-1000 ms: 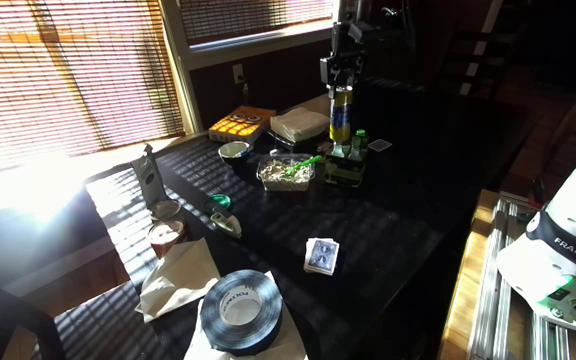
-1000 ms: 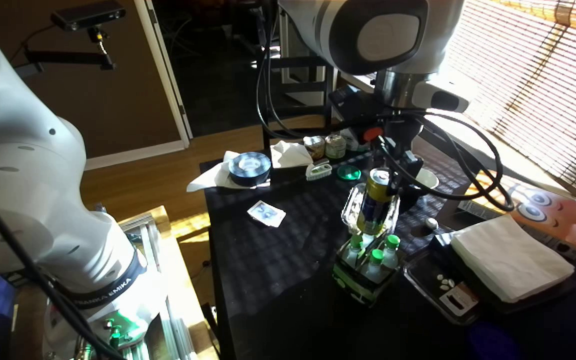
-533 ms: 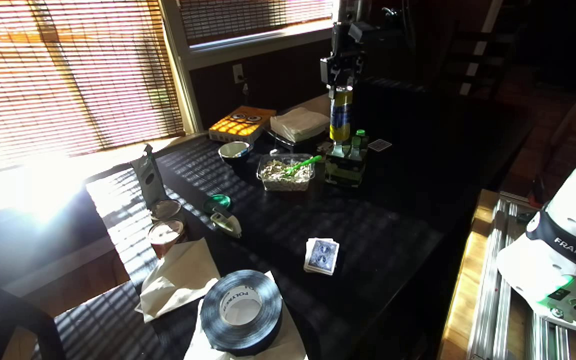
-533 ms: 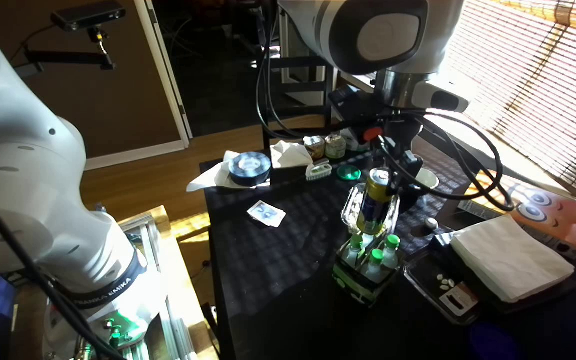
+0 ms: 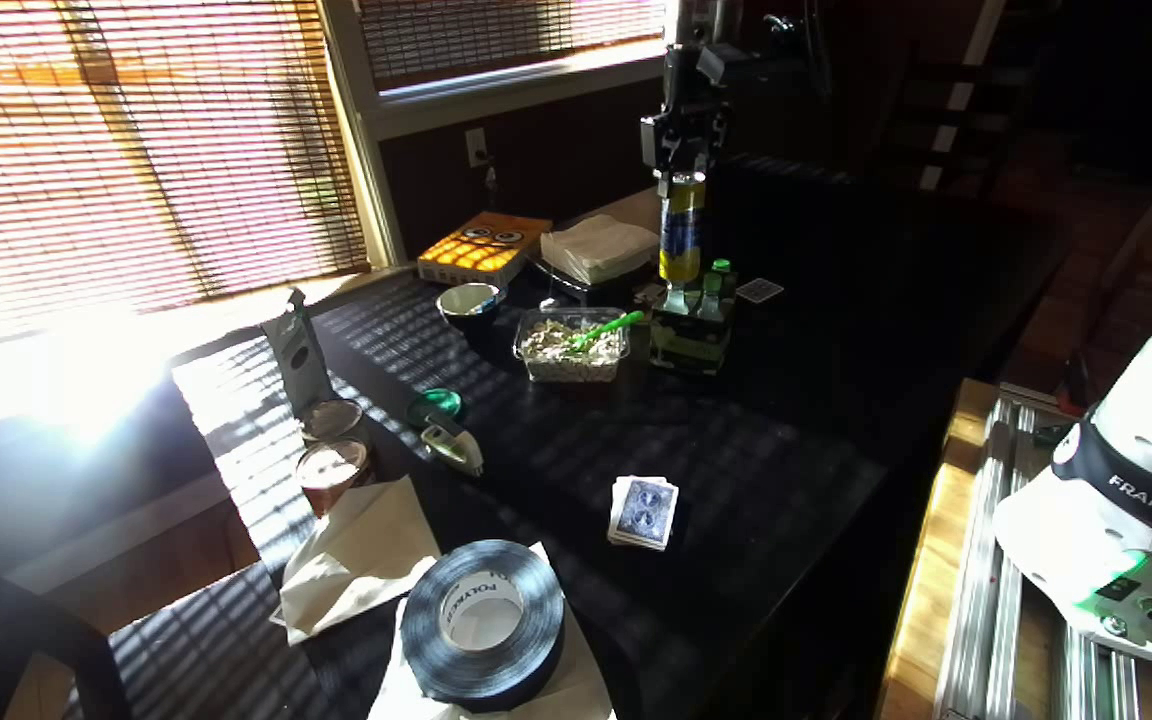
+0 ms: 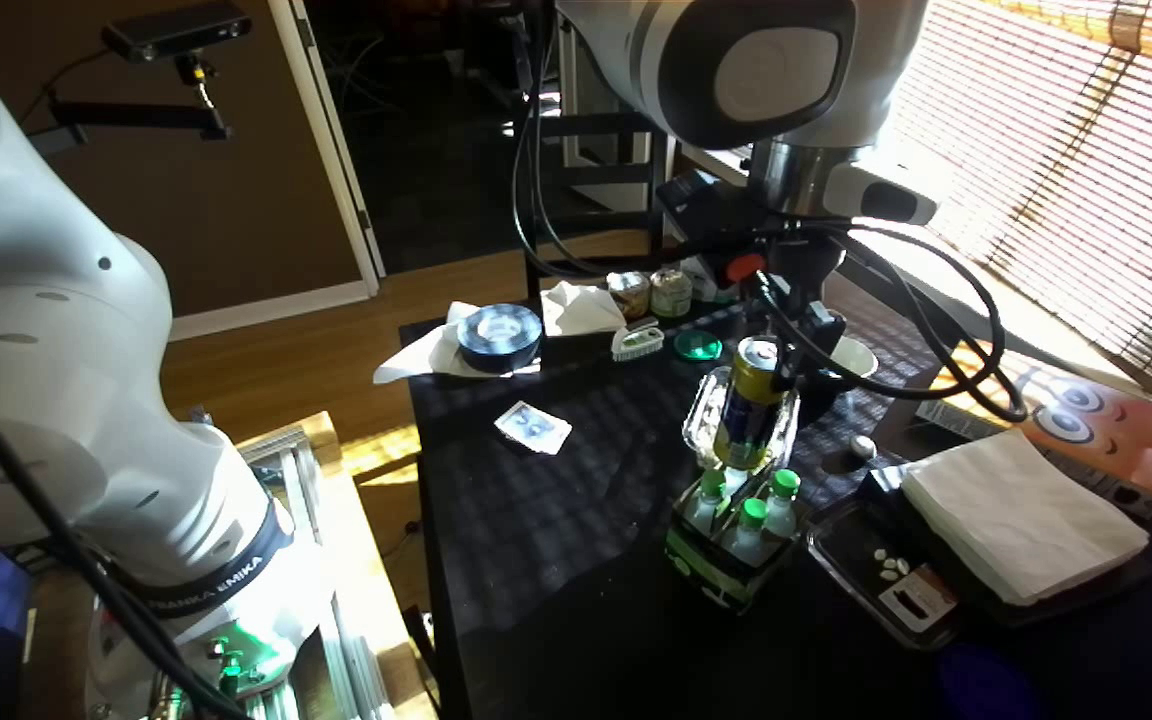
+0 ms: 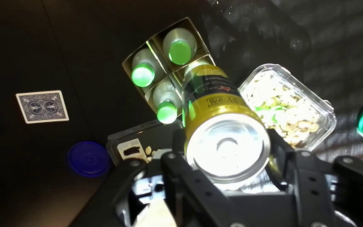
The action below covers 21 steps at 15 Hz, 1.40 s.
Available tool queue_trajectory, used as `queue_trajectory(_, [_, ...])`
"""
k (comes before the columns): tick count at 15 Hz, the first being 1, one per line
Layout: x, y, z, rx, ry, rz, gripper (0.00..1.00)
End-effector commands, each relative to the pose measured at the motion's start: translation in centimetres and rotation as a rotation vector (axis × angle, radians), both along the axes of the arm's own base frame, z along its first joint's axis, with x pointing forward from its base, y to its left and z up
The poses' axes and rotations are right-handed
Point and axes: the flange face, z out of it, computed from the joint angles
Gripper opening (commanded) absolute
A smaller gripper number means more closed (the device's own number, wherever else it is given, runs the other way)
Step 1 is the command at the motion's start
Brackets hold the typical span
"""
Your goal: Put the can on one bottle
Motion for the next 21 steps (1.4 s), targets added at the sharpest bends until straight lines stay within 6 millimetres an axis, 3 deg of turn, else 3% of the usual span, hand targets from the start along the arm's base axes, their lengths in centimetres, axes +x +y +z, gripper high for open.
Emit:
queue_trajectory(1, [-0.11, 0.19, 0.34, -0.001, 0.019, -0.005, 0.67])
queue_trajectory(2, [-0.12, 0.19, 0.33, -0.002, 0.022, -0.005, 0.60])
queue_trajectory(3, [-0.11, 0.19, 0.35, -0.002, 0.021, -0.006, 0.41])
queue_trajectory(4, [-0.09, 0.18, 0.36, -0.004, 0.021, -0.007, 0.38])
queue_trajectory(16, [-0.01, 0.26, 0.37, -0.008, 0.030, -0.008, 0.38])
queue_trajectory(17, [0.00, 0.26, 0.36, -0.009, 0.032, -0.009, 0.88])
queue_trajectory(18, [0.00, 0.26, 0.34, -0.008, 0.030, -0.011, 0.51])
queue_trajectory(19, [0.01, 0.25, 0.33, -0.011, 0.027, -0.014, 0.42])
queue_trajectory(21, [0.03, 0.26, 0.38, -0.015, 0.029, -0.012, 0.38])
